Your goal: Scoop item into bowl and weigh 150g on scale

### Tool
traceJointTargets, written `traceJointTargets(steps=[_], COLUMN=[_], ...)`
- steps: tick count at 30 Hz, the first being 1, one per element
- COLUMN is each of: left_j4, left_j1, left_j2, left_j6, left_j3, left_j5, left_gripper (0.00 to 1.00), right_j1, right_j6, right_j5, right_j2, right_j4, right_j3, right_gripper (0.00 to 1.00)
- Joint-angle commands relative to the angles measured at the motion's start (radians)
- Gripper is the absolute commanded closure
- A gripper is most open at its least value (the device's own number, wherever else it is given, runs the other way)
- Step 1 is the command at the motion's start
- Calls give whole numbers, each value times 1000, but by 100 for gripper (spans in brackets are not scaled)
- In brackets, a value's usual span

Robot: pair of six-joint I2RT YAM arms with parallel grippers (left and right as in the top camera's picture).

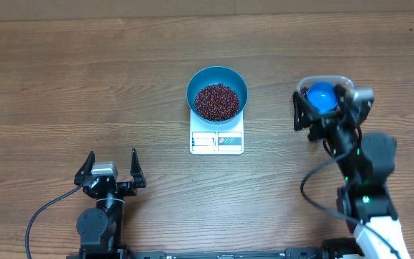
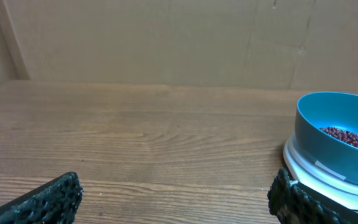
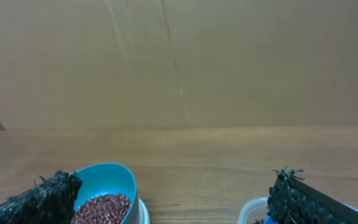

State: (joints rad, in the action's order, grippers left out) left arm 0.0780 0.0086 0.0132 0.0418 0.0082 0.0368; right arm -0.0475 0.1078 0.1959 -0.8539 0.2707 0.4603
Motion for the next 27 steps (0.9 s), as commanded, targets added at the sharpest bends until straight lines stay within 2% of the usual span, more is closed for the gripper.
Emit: traceJointTargets(steps=[1, 12, 17, 24, 27], left_j4=[-1, -1, -1, -1, -1], left_j1=[5, 5, 5, 5, 5], left_j2=[-10, -10, -10, -10, -10], left_j6=[-23, -23, -23, -23, -23], left_j3=[-3, -3, -3, -3, -3], left_j5=[-8, -8, -8, -8, -8], left_gripper=[1, 0, 1, 1, 1], right_j1=[2, 2, 4, 4, 4], right_j6=[-5, -5, -5, -6, -9], right_j5=[8, -39, -83, -154, -162], right_j2=[111, 422, 607, 777, 813], right_j4=[85, 136, -101, -355, -354], right_j3=[-144, -441, -452, -452, -452], right_gripper=[0, 0, 0, 0, 0])
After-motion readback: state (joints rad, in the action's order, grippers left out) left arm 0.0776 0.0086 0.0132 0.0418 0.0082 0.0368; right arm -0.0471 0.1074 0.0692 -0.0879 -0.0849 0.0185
